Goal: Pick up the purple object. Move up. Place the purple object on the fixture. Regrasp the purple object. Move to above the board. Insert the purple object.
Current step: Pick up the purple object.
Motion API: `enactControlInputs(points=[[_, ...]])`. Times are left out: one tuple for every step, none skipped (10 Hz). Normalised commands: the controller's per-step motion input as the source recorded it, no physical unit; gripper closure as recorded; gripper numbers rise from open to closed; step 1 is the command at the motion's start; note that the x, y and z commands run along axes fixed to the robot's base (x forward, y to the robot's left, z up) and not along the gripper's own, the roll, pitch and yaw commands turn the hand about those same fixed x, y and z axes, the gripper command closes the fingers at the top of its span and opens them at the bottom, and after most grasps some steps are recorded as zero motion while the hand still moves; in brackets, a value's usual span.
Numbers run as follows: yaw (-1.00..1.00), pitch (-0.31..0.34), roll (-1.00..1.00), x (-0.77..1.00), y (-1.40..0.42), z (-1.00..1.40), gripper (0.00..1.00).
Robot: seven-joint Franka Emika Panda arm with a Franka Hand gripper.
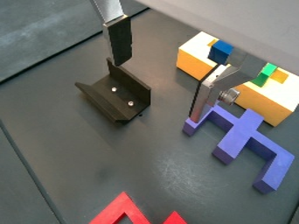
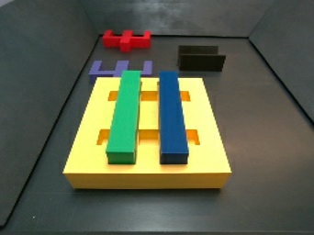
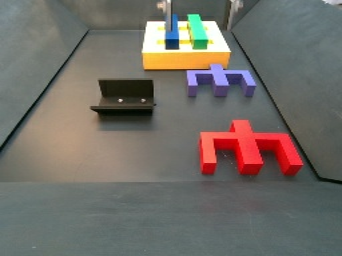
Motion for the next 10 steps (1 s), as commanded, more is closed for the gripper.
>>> enactControlInputs(points=[[-0.04, -0.023, -0.08, 0.0, -0.27, -0.12, 0.0], [0.0, -0.029, -0.06, 0.0, -0.61, -0.25, 0.0], [0.03, -0.02, 0.0, -0.07, -0.83, -0.33, 0.0], [0.02, -0.044, 0.0, -0.13, -0.88, -0.4, 0.0], [0.03, -0.057, 0.02, -0.14, -0.9, -0.45, 0.0], [0.05, -0.083, 0.06, -0.17, -0.8, -0.51, 0.0], [0.02, -0.117, 0.06, -0.18, -0.7, -0.54, 0.0], [0.0, -0.139, 0.03, -0.23, -0.57, -0.59, 0.0], [0.0, -0.177, 0.0, -0.32, -0.42, -0.64, 0.0], [0.0, -0.166, 0.0, -0.29, -0.39, -0.64, 0.0]])
